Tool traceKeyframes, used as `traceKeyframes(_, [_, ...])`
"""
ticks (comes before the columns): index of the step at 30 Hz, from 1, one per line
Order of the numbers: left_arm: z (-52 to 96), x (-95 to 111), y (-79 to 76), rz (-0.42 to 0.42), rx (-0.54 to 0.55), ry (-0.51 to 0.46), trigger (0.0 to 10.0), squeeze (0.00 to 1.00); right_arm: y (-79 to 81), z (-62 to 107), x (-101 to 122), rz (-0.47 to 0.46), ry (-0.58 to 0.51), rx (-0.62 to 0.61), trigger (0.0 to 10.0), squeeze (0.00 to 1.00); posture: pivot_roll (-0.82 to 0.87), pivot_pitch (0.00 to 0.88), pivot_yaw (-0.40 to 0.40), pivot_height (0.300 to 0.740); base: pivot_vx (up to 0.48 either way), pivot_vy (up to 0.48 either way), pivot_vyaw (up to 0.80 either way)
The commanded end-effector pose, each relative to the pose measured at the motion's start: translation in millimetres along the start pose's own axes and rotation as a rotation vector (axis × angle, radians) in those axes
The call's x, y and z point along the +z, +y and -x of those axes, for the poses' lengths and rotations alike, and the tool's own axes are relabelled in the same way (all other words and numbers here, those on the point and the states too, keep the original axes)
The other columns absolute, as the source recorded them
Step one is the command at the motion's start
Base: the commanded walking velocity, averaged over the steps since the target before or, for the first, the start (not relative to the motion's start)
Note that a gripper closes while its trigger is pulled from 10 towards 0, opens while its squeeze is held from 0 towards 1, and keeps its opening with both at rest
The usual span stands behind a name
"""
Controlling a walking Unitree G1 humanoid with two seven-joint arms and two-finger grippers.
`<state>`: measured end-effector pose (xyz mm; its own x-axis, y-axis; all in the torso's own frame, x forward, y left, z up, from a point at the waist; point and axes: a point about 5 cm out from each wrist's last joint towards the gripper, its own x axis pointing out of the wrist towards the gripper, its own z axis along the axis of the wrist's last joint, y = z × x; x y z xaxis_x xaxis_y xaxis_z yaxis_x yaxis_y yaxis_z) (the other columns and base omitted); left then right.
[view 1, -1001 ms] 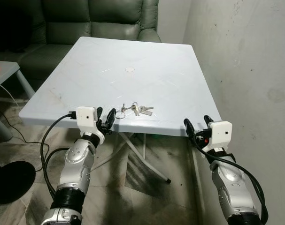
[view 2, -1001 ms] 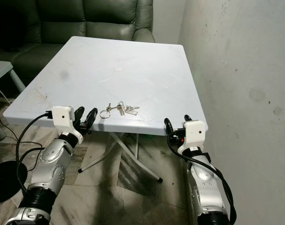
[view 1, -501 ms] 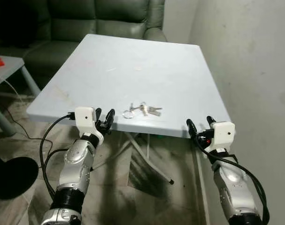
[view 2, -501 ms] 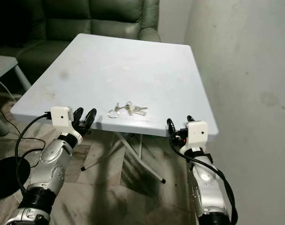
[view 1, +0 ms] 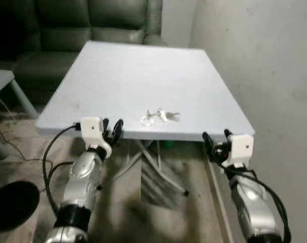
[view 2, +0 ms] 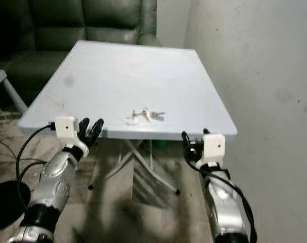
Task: Hang keys on a hook
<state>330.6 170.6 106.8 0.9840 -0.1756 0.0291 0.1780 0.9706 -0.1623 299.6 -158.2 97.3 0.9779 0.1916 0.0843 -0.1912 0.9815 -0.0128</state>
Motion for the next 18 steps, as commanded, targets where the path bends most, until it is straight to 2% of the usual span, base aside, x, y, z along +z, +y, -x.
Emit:
traceKeyframes(1, [-4.6, 2.5, -9.3, 0.007, -0.021, -0.006, 10.0, 0.00, -10.3, 1.9, 2.1, 0.017, 0.001, -0.025, 10.0, 0.00, 0.00, 0.046, -0.042, 0.740, 0.000, 0.480, 0.00])
traceKeyframes(18, [-7.8, 6.5, -9.5, 0.021, -0.017, -0.015, 10.0, 0.00, -9.0, 1.3, 2.7, 0.016, 0.001, -0.025, 10.0, 0.00, 0.00, 0.056, -0.039, 0.740, 0.000, 0.478, 0.00])
